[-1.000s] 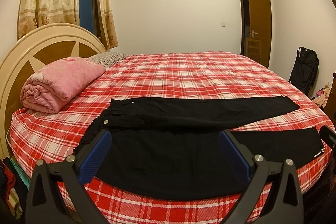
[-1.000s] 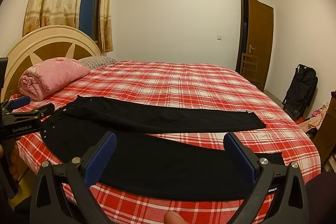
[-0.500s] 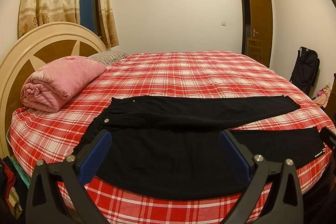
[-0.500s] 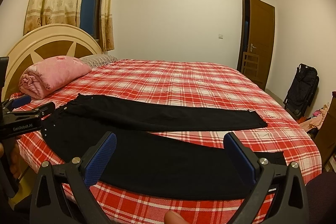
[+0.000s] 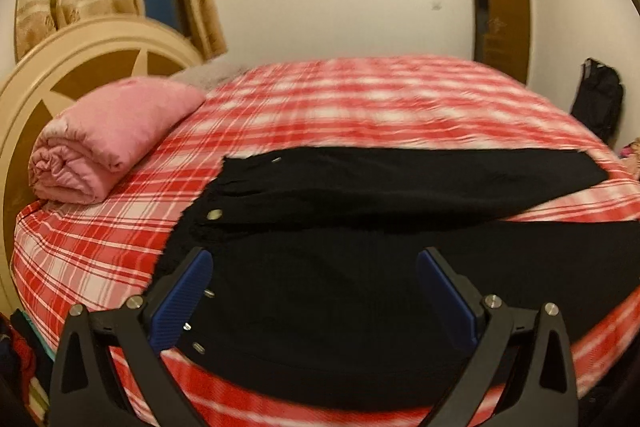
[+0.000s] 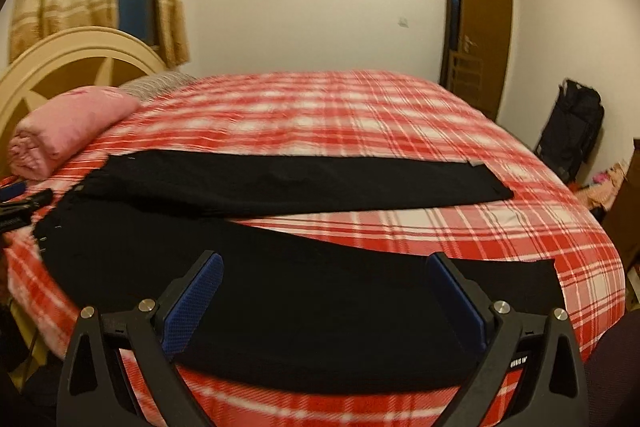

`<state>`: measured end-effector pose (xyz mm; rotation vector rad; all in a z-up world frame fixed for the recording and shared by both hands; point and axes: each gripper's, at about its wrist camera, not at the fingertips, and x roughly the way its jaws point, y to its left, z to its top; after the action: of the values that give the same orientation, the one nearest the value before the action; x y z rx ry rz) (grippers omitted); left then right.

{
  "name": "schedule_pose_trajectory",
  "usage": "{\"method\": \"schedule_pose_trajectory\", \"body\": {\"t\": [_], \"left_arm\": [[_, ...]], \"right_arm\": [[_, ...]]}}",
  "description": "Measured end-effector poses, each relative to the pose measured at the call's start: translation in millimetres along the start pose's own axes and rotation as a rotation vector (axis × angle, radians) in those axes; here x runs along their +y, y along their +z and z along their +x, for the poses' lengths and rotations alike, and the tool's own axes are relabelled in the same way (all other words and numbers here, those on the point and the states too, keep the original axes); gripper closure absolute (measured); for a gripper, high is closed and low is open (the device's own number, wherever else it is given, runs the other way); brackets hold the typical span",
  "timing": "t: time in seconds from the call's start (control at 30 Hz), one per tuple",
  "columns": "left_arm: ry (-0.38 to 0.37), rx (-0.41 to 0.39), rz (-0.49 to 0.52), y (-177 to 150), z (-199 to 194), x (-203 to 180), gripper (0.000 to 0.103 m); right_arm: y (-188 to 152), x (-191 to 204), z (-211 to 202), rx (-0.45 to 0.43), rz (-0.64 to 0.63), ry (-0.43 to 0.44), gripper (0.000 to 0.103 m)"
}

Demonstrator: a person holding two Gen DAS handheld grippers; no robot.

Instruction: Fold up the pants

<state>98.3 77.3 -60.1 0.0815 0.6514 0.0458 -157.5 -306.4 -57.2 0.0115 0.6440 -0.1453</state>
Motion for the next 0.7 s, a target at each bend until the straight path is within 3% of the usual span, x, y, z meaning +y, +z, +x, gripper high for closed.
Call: {"method": "schedule_pose_trajectory", "body": {"t": [0.2, 0.23, 0.3, 0.4, 0.7], "left_arm": [[0.122, 0.066, -0.012, 37, 77, 67, 0.0], [0.122, 0.073, -0.011, 43, 88, 74, 0.0], [0.134, 0.093, -0.015, 56, 111, 89, 0.001], [0.121, 0.126, -0.009, 73, 144, 100, 0.004], [0.044, 0.241, -0.033, 98, 236, 116, 0.015]], "right_arm": [[26, -57, 55, 0.065, 0.062, -0.085, 0.005], [31, -63, 64, 0.075, 0.063, -0.099, 0.009], [41, -83, 87, 0.126, 0.066, -0.11, 0.027], [48, -109, 115, 0.191, 0.087, -0.125, 0.036], [73, -182, 171, 0.271, 0.175, -0.157, 0.038]]}}
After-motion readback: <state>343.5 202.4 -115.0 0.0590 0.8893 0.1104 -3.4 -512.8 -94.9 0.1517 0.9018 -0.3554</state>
